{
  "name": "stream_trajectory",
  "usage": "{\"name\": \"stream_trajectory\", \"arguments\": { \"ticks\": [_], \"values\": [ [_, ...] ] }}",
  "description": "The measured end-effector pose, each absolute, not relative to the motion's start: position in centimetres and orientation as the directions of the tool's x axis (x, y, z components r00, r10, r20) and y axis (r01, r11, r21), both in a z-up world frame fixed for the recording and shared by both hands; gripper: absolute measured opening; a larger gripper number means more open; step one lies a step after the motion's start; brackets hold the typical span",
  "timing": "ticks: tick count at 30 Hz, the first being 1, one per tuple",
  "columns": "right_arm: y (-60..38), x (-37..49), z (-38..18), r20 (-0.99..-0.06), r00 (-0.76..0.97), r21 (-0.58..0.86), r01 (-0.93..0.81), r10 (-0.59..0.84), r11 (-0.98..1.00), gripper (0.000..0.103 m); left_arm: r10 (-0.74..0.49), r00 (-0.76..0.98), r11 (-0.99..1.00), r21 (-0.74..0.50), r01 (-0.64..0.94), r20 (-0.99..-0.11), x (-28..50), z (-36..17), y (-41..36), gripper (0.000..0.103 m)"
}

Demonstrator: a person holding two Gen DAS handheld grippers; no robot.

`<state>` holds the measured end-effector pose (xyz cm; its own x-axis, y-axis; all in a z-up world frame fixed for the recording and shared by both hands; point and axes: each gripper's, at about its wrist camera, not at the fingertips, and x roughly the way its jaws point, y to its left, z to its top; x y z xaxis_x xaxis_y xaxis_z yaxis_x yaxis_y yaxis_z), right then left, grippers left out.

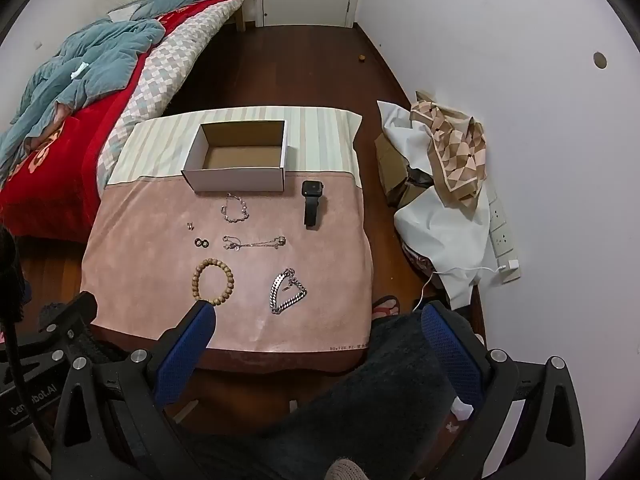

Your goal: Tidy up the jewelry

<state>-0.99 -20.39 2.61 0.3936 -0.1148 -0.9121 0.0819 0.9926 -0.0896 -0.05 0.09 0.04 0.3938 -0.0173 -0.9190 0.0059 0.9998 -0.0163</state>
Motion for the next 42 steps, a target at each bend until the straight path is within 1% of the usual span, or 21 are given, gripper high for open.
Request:
{"name": "stream_trajectory", "arguments": {
  "ticks": [7, 13, 42],
  "values": [
    [-20.4, -0.9, 2.4, -0.914, 0.387, -0.098, 0.081, -0.121, 0.992, 0.103, -0.01, 0.39, 1.0, -0.01, 0.003, -0.921, 0.0, 0.5, 0.0, 0.103],
    [-19.9, -1.4, 3.2, -0.908, 0.4, -0.106, 0.076, -0.127, 0.992, 0.103, -0.012, 0.392, 1.0, -0.012, 0.004, -0.92, -0.2, 1.0, 0.1, 0.103],
    [-20.0, -1.7, 3.2, -0.901, 0.415, -0.105, 0.071, -0.125, 0.992, 0.103, -0.013, 0.402, 1.0, -0.01, 0.009, -0.916, -0.2, 1.5, -0.2, 0.103]
  ]
}}
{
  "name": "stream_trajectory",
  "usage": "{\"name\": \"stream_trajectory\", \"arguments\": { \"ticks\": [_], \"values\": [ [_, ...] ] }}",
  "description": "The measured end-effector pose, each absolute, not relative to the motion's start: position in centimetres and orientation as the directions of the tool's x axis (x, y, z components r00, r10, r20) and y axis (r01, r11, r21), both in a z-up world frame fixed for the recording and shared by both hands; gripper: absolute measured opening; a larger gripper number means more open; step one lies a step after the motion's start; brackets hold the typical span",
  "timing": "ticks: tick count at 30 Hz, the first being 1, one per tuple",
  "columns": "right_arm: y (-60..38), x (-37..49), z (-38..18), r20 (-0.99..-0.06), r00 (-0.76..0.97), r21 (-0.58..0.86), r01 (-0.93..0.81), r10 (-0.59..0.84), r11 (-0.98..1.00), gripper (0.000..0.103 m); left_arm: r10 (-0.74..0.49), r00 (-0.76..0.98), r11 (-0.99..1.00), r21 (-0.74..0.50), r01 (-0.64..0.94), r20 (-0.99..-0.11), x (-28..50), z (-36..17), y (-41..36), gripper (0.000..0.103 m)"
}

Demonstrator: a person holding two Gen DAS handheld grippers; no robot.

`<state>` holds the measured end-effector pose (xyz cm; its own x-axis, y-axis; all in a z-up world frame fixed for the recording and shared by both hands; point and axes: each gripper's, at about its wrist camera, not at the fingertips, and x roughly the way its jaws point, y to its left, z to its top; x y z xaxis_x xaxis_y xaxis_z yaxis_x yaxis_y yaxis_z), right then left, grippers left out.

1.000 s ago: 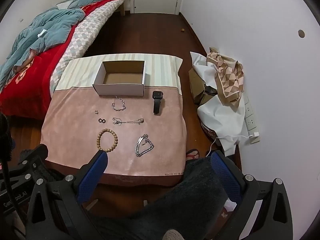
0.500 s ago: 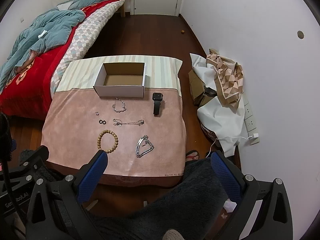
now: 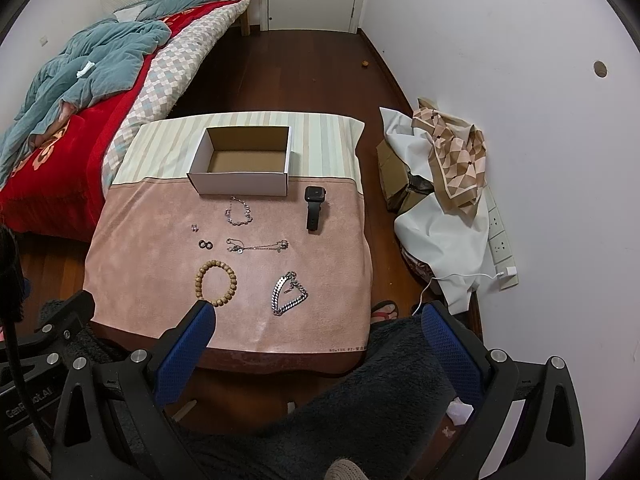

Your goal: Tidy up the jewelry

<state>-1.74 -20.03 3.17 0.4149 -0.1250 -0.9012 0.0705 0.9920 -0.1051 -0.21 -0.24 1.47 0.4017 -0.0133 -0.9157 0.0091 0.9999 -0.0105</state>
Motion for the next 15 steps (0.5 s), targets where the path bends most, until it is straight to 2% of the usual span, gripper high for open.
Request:
{"name": "stream_trajectory", "arguments": {
  "ticks": [15],
  "values": [
    [-19.97, -1.73, 3.26, -0.9, 0.416, -0.107, 0.072, -0.127, 0.992, 0.103, -0.013, 0.405, 1.0, -0.009, 0.012, -0.914, -0.39, 1.49, -0.28, 0.103]
  ]
}}
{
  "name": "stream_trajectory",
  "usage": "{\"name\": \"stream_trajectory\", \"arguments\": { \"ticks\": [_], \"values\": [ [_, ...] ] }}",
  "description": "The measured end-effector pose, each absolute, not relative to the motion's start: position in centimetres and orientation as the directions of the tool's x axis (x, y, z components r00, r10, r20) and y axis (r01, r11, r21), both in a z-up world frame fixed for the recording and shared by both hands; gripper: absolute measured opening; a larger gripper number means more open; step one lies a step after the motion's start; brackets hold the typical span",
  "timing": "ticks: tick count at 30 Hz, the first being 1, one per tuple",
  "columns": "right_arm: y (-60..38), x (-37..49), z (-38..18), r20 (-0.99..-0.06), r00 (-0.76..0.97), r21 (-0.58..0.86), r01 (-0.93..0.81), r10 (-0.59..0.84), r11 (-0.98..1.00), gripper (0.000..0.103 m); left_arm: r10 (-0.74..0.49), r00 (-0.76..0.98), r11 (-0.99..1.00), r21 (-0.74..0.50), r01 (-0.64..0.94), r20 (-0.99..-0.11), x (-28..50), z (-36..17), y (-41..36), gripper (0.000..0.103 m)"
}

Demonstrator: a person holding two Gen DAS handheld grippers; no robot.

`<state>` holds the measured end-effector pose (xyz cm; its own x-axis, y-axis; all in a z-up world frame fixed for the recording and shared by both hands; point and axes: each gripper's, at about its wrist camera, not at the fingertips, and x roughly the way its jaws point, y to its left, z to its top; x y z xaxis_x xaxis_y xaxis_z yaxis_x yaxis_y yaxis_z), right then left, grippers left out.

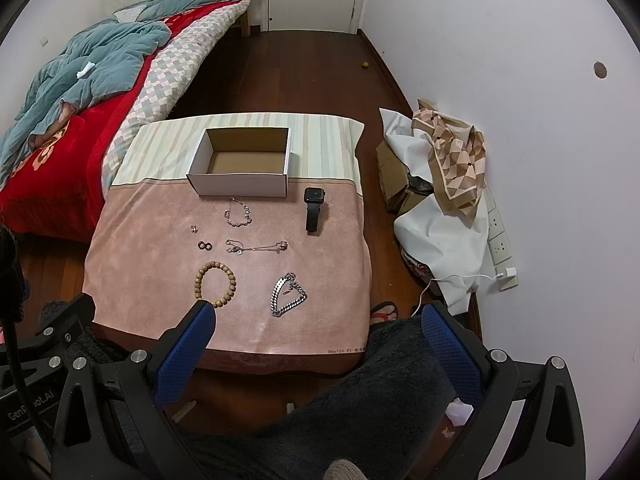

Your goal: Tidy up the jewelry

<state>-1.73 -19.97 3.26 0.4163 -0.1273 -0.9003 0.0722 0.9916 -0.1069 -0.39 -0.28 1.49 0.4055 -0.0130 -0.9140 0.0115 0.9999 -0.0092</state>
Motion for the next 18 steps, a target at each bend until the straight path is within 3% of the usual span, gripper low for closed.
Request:
{"name": "stream_trajectory", "arguments": {
  "ticks": [18],
  "values": [
    [-20.07, -1.77, 3.47, -0.9, 0.418, -0.106, 0.073, -0.127, 0.992, 0.103, -0.016, 0.401, 1.0, -0.011, 0.015, -0.916, -0.3, 1.24, -0.38, 0.103]
  ]
}}
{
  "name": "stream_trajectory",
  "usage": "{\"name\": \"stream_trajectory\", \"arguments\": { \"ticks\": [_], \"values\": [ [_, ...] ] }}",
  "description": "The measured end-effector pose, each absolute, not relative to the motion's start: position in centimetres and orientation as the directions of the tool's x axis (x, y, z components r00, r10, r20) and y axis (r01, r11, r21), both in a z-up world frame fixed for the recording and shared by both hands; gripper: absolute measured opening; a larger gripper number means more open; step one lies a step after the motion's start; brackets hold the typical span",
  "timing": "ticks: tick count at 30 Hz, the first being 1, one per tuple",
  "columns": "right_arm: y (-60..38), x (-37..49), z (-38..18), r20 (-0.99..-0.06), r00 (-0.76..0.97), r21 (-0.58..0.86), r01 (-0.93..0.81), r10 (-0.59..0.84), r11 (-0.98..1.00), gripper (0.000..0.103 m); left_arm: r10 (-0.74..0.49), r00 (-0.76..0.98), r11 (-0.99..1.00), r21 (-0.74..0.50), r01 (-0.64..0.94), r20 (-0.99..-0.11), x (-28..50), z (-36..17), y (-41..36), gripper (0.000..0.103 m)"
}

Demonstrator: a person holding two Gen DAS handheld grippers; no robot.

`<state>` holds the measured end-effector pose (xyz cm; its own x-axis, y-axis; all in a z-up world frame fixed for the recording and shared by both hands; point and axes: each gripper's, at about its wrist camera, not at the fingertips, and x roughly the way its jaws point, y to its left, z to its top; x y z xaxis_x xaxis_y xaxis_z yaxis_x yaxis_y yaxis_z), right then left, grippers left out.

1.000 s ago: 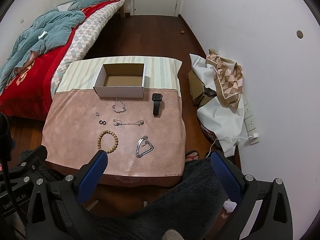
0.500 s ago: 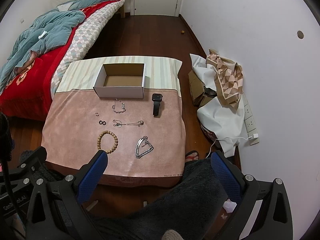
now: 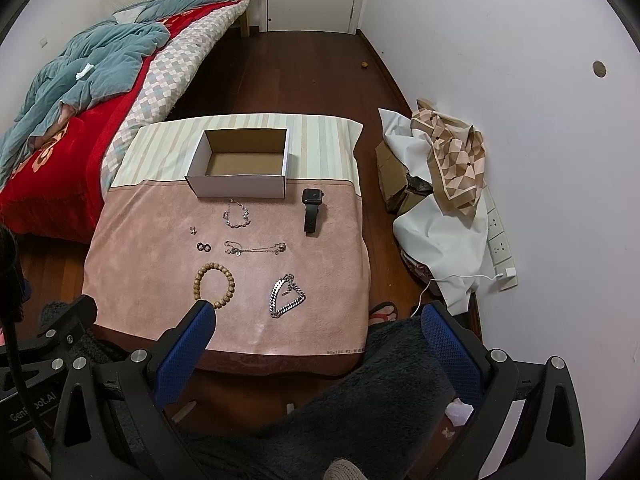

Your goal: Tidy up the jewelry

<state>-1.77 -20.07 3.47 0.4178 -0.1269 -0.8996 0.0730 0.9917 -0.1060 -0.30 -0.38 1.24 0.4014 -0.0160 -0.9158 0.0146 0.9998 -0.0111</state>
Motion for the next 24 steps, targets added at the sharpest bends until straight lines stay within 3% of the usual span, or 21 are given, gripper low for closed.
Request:
{"name": "stream_trajectory", "arguments": {
  "ticks": [24],
  "values": [
    [-20.5, -1.73, 3.91, -0.896, 0.429, -0.084, 0.09, -0.115, 0.992, 0.103, 0.008, 0.433, 1.0, 0.009, 0.0, -0.902, 0.21, 1.53, -0.57, 0.103]
  ]
}}
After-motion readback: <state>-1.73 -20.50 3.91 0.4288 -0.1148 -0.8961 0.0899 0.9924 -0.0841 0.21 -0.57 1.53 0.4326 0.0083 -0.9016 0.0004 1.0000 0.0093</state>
